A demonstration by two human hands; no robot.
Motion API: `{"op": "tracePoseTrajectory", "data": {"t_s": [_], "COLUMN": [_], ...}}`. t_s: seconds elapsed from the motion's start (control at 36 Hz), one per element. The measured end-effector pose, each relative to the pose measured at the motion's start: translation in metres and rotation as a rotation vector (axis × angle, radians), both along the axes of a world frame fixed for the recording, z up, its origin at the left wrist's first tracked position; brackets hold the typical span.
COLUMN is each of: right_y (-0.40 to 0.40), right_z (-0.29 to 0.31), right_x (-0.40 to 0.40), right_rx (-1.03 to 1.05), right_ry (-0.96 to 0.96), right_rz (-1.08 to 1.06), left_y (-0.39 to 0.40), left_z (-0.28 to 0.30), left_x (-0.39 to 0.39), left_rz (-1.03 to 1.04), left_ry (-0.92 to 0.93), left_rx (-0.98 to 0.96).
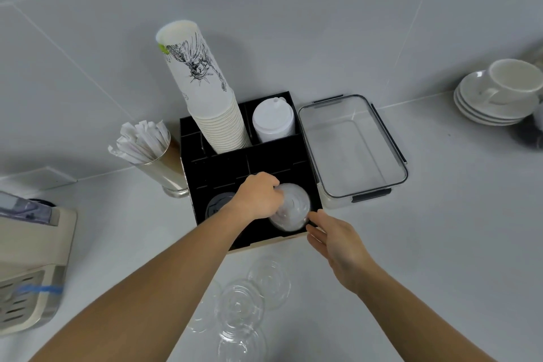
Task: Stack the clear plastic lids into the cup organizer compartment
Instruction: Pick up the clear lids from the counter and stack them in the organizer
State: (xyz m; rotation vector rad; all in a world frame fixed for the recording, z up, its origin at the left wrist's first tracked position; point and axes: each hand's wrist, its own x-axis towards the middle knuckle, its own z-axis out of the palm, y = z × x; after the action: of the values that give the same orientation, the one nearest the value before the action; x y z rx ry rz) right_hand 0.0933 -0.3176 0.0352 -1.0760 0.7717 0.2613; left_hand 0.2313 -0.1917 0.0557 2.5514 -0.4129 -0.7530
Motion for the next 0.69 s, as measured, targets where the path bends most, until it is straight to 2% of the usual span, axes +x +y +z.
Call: {"op": "tracePoseTrajectory", "data": {"t_s": [0.25, 0.36, 0.56, 0.69], "right_y": [0.000, 0.012, 0.033, 0.050], "right_z": [0.001, -0.001, -0.013, -0.022], "right_x": [-0.015, -0.022, -0.028, -0.030], "right_rx": [-0.078, -0.088, -0.097, -0.091], "right_ry": [-0.033, -0.025, 0.024, 0.058], "right_rz": [0.031, 0.055, 0.172, 0.266], "left_y": [0.039, 0.066, 0.112, 0.148], "left_z": [0.001, 0.002, 0.000, -0.012], "left_x": [-0.029, -0.056, -0.093, -0.124], "left_rz": [0.088, 0.206, 0.427, 0.577], "left_ry": [0.001, 0.045, 0.144, 0.149], "left_rx": [-0.249, -0.335, -0.405, -0.397]}}
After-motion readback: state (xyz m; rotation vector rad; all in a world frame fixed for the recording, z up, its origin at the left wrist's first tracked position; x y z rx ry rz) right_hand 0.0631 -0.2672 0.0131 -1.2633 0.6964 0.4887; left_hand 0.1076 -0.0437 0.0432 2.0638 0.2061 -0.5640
